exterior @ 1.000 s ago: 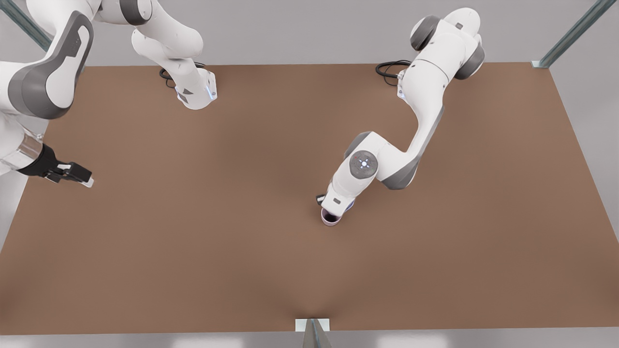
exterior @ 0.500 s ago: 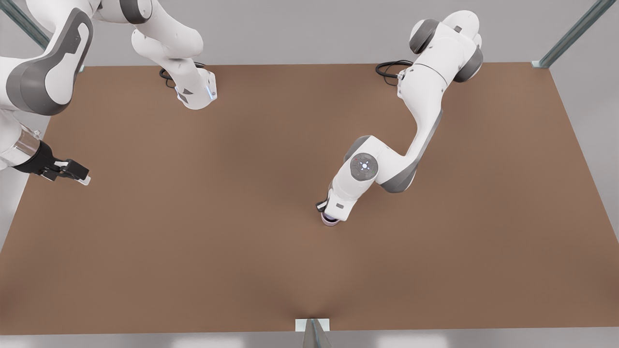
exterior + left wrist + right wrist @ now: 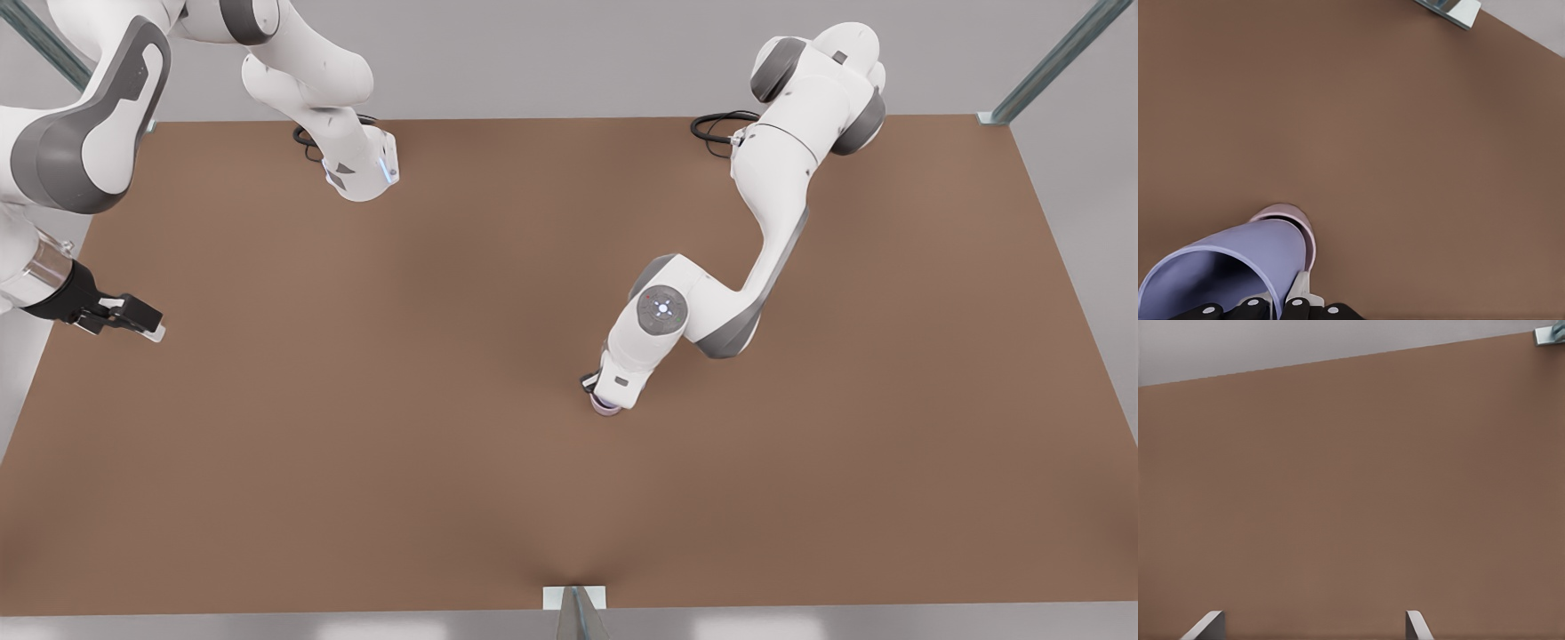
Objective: Stack the cups, with the pink cup at the bottom and the purple cup at the top
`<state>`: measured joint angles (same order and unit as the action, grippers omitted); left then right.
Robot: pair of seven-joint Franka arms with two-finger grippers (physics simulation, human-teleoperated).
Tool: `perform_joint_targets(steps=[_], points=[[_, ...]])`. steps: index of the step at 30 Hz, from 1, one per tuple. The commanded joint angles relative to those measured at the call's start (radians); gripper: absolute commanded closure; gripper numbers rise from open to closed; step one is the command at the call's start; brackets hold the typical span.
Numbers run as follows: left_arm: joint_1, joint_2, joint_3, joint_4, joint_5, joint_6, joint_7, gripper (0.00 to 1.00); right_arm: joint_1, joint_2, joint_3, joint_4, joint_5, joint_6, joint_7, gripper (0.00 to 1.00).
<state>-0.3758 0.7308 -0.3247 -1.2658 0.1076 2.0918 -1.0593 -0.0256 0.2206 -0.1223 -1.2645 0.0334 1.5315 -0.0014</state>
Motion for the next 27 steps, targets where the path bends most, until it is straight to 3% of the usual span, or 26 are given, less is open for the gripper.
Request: perform_joint_targets(steps=[1, 23, 25, 27], points=[[-0.002, -0.001, -0.001, 0.0, -0.002, 0.004, -0.01, 0.79, -0.001, -0.001, 0.0, 0.001, 0.0, 0.001, -0.005, 0.0], [-0.003, 0.042, 0.001, 0.0, 0.001, 0.002, 0.001, 0.79, -0.004, 0.005, -0.002, 0.008, 0.002, 0.004, -0.005, 0.0], [-0.003, 0.044, 0.001, 0.0, 0.003, 0.002, 0.004, 0.71, -0.004, 0.005, -0.002, 0.008, 0.002, 0.004, -0.003, 0.0], [-0.003, 0.044, 0.001, 0.0, 0.003, 0.004, 0.002, 0.69, -0.004, 0.005, -0.002, 0.008, 0.002, 0.004, -0.005, 0.0]])
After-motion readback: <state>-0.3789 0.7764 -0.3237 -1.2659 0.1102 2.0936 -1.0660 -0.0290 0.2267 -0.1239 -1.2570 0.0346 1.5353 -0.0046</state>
